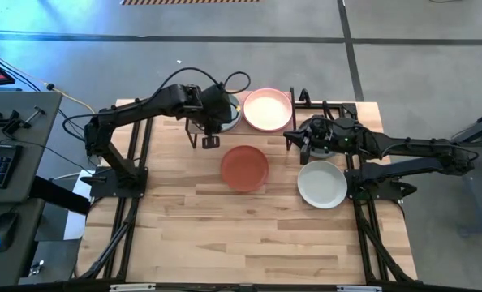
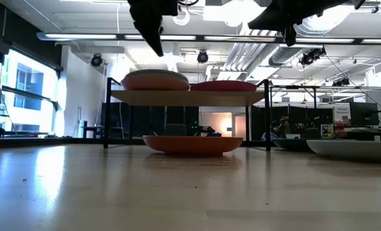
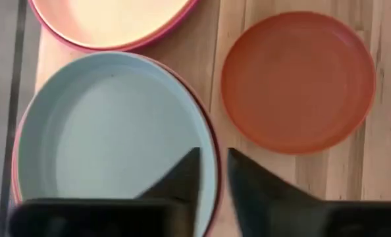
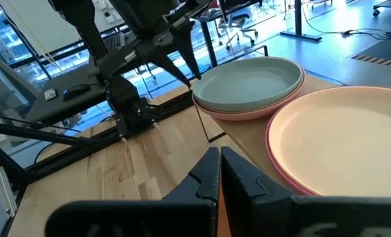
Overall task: Place and stack plates onto a shelf
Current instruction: Stack the light blue plate on top of the light brown plate
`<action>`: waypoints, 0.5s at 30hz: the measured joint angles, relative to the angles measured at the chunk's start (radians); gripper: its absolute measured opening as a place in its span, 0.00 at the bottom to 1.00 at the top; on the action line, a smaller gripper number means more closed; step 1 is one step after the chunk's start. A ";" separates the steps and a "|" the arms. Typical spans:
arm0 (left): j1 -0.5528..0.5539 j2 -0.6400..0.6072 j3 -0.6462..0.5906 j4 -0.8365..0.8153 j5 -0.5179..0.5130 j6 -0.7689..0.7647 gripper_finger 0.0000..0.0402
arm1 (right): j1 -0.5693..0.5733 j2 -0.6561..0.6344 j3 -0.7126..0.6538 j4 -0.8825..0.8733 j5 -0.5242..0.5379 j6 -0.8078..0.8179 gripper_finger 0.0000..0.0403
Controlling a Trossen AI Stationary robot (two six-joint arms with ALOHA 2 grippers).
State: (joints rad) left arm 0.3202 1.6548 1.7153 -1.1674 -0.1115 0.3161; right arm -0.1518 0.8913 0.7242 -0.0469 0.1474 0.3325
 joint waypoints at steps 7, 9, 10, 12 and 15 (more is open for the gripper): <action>0.007 0.000 -0.079 0.036 0.085 -0.044 0.01 | 0.000 0.000 0.000 -0.011 0.000 0.000 0.00; 0.009 0.000 -0.122 0.053 0.084 -0.042 0.00 | 0.000 0.000 0.000 -0.015 0.000 0.000 0.00; 0.009 0.000 -0.143 0.060 0.077 -0.039 0.00 | 0.000 0.000 0.000 -0.017 0.000 0.000 0.00; 0.009 0.001 -0.169 0.069 0.073 -0.054 0.00 | 0.000 0.000 0.000 -0.017 0.000 0.000 0.00; 0.009 0.001 -0.178 0.097 0.073 -0.077 0.00 | 0.000 0.000 0.000 -0.018 0.000 0.000 0.00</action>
State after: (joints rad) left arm 0.3290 1.6554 1.5375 -1.0706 -0.0383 0.2387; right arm -0.1520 0.8911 0.7242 -0.0645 0.1474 0.3323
